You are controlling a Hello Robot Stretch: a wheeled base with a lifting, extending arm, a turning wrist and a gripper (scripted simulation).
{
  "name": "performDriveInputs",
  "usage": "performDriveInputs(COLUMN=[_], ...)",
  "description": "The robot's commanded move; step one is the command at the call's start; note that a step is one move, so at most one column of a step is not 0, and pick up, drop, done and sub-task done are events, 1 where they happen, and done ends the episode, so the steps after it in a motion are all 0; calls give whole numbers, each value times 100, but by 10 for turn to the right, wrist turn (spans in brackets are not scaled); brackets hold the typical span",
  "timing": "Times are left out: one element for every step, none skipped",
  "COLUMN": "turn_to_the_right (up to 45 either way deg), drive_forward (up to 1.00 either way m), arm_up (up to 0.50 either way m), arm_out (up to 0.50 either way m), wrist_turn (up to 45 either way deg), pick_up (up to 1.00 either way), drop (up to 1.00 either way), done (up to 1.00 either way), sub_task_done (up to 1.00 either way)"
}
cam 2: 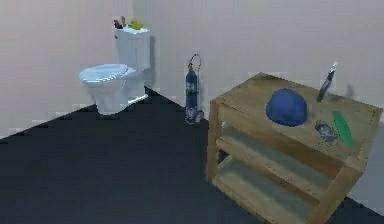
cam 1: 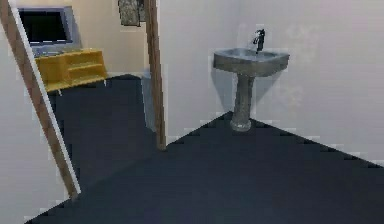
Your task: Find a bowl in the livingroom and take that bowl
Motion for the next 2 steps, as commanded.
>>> performDriveInputs(turn_to_the_right=[-180,-30], drive_forward=[0,0], arm_up=[0,0], arm_out=[0,0], wrist_turn=[0,0], pick_up=[0,0], drop=[0,0], done=[0,0], sub_task_done=[0,0])
